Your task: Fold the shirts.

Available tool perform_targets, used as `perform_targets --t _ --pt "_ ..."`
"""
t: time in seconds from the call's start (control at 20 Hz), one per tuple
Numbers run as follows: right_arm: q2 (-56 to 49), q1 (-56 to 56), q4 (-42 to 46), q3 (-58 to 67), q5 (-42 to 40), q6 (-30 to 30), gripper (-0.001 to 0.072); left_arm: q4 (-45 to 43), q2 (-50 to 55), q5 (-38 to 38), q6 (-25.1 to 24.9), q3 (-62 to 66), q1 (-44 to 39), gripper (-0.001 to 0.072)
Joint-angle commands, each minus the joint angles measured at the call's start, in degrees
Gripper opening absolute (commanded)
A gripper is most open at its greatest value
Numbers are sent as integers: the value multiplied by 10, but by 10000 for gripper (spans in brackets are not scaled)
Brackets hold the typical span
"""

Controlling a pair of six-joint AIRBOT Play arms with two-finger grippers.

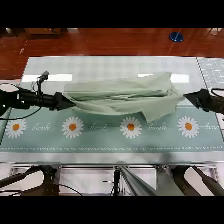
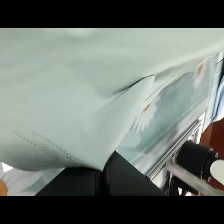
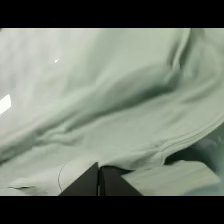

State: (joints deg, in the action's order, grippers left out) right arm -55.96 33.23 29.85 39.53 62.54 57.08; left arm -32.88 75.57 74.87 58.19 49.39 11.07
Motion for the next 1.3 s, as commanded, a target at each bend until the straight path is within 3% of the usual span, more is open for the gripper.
perform_targets --t 0.0,0.2,0.65,1.25 --pt "1 -37 -23 43 -52 7 26 45 -9 -26 0 56 0 21" --pt "-46 -116 8 116 -176 36 26 47 -7 -95 2 93 0 21" --pt "-265 -195 68 269 -269 90 26 46 80 -201 26 94 0 21" --pt "-377 -236 99 282 -354 85 26 47 202 -228 28 134 -2 22"
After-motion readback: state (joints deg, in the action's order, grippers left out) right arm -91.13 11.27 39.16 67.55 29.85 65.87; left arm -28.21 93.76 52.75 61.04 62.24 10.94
